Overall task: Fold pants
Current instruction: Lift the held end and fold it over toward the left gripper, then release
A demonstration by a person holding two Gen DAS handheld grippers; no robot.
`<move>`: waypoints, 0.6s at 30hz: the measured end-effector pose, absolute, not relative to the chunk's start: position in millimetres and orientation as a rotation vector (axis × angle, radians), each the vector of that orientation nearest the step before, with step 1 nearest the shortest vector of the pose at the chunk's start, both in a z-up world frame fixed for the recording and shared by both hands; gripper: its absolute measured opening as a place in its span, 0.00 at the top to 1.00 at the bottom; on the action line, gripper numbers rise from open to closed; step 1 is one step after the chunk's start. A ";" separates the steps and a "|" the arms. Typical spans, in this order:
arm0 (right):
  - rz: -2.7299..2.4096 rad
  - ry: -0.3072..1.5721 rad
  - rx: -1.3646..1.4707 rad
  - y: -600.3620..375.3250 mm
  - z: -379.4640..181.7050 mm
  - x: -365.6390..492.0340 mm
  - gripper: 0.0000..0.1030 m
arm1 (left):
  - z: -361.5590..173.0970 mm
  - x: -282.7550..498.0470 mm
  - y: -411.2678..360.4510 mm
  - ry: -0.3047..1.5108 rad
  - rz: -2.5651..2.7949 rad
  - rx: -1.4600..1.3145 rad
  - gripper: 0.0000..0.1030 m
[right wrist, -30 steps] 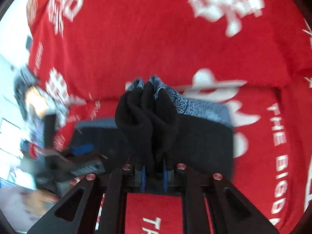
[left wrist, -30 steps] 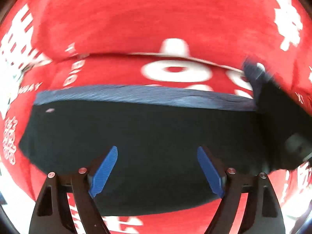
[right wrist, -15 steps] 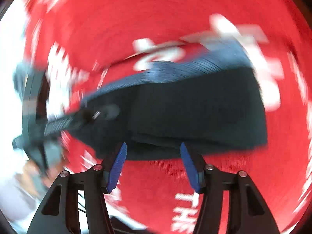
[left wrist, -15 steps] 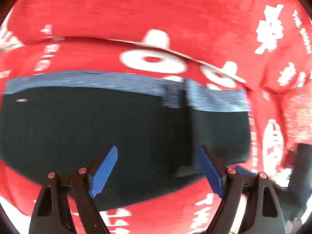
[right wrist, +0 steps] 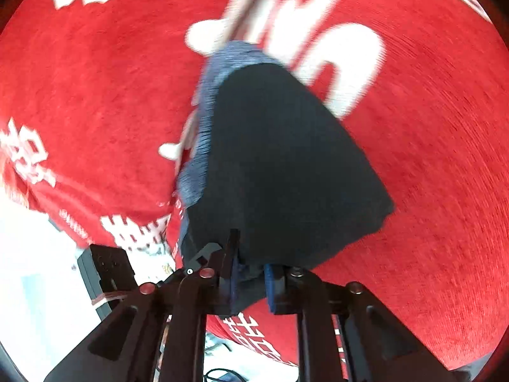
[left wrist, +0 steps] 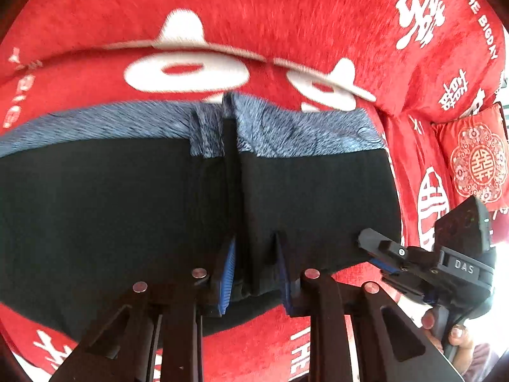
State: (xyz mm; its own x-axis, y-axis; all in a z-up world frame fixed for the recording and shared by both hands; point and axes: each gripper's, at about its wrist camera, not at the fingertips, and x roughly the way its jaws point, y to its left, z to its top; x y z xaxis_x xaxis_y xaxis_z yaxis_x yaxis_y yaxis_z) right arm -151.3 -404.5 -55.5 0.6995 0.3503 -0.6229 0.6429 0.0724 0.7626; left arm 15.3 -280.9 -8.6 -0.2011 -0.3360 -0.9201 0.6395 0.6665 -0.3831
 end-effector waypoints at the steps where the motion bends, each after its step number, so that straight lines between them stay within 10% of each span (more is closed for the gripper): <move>1: -0.251 0.871 1.496 -401.3 -51.8 -147.8 0.86 | -3.9 14.4 -273.7 1.506 -0.863 0.269 0.75; 2: -0.240 0.913 1.456 -398.2 -50.8 -140.3 0.85 | -2.3 14.2 -268.8 1.486 -0.833 0.281 0.74; 5: -0.240 0.951 1.467 -397.7 -56.8 -138.6 0.72 | -6.2 20.7 -253.6 1.516 -0.801 0.257 0.27; 8: -0.168 0.874 1.553 -389.7 -58.3 -145.7 0.35 | -9.6 29.2 -243.6 1.533 -0.823 0.187 0.25; 18: -0.147 0.799 1.706 -357.3 -91.4 -122.7 0.36 | -9.5 37.2 -226.1 1.535 -0.752 0.167 0.25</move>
